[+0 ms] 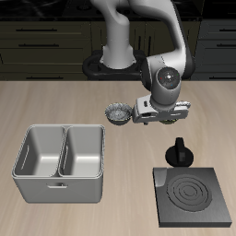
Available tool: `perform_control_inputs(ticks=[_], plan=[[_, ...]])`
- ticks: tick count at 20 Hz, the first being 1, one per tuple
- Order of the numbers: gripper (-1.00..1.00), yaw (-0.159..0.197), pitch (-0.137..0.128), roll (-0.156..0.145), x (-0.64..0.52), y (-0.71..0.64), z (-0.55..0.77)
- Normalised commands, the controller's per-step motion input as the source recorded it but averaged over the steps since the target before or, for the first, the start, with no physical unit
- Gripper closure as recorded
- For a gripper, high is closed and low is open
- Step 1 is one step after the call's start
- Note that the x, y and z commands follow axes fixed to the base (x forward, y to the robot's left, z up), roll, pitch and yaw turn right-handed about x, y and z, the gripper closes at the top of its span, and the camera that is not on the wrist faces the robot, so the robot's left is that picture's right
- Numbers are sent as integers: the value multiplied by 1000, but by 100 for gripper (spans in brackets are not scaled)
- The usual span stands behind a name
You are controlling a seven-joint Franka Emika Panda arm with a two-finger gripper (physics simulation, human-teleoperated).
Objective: Place the green bowl on the flat stove
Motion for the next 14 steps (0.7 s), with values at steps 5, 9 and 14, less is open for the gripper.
perform_control_inputs(ticks=[5, 9, 14], plan=[[100, -47, 34, 68, -91, 26, -224], [100, -42, -30, 40, -110, -27, 130], [100, -22, -25, 26, -53, -23, 133]])
